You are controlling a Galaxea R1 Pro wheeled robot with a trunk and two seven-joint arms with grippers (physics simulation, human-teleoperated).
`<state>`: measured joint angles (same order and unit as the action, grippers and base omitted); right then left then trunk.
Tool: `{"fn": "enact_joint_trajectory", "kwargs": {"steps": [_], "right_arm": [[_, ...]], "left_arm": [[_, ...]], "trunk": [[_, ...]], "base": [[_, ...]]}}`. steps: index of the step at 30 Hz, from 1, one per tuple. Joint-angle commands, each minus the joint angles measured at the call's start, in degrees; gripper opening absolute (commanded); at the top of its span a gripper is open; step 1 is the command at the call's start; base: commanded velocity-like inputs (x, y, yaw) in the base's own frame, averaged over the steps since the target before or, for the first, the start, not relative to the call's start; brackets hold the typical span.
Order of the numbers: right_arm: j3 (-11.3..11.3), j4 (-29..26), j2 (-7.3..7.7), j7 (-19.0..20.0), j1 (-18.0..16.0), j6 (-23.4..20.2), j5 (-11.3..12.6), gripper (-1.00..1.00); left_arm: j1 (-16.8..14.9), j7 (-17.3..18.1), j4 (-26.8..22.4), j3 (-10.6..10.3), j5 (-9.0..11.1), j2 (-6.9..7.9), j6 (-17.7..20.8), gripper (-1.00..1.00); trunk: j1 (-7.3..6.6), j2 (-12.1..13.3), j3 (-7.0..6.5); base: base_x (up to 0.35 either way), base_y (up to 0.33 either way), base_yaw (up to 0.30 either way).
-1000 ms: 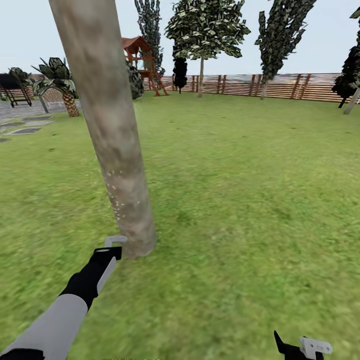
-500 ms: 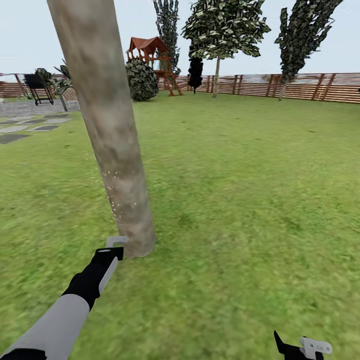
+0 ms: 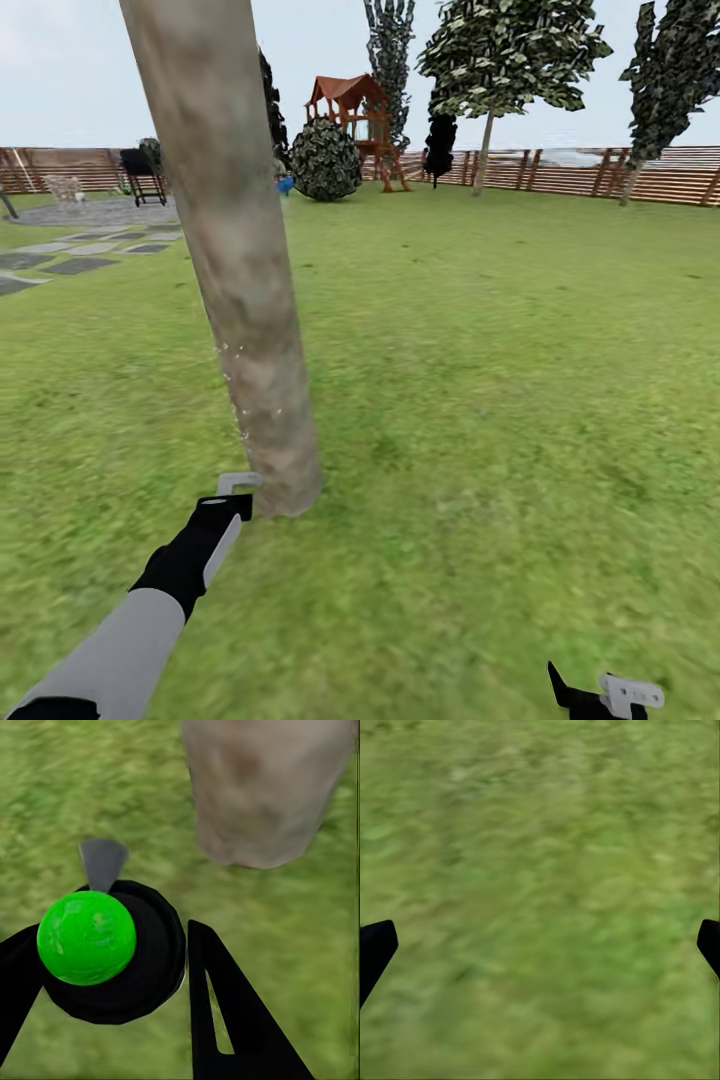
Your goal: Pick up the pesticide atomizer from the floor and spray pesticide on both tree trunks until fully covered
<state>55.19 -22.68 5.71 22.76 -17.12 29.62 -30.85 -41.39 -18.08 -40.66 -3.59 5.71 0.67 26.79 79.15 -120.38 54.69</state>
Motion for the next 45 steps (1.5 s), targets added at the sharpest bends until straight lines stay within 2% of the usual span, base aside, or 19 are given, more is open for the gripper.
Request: {"fn": "enact_joint_trajectory", "kwargs": {"steps": [1, 10, 20, 28, 35, 45], "right_arm": [[0.0, 0.0, 0.0, 0.0, 0.0, 0.0, 0.0, 1.0], [0.0, 0.0, 0.0, 0.0, 0.0, 0.0, 0.0, 1.0], [0.0, 0.0, 0.0, 0.0, 0.0, 0.0, 0.0, 1.0], [0.0, 0.0, 0.0, 0.0, 0.0, 0.0, 0.0, 1.0], [0.0, 0.0, 0.0, 0.0, 0.0, 0.0, 0.0, 1.0], [0.0, 0.0, -0.03, 0.0, 0.0, 0.0, 0.0, 1.0]], "left_arm": [[0.0, 0.0, 0.0, 0.0, -0.1, -0.1, 0.0, -1.0], [0.0, 0.0, 0.0, 0.0, -0.1, -0.14, 0.0, -1.0], [0.1, 0.1, 0.1, 0.0, -0.1, -0.14, 0.1, -1.0], [0.1, 0.1, 2.7, 0.1, -0.5, 0.8, 0.2, -1.0], [0.1, 0.1, 3.0, 0.0, -0.5, 0.75, 0.2, -1.0], [0.1, 0.1, 3.0, -0.1, -0.6, 0.41, 0.2, -1.0]], "trunk": [[0.0, 0.0, 0.0], [0.0, 0.0, 0.0], [0.0, 0.0, 0.0], [0.0, 0.0, 0.0], [0.0, 0.0, 0.0], [0.0, 0.0, 0.0]], "base": [[0.139, -0.273, 0.034], [0.132, -0.273, 0.012], [0.102, -0.273, 0.264], [0.113, -0.272, 0.257], [0.17, -0.249, 0.025], [0.088, -0.257, 0.256]]}}
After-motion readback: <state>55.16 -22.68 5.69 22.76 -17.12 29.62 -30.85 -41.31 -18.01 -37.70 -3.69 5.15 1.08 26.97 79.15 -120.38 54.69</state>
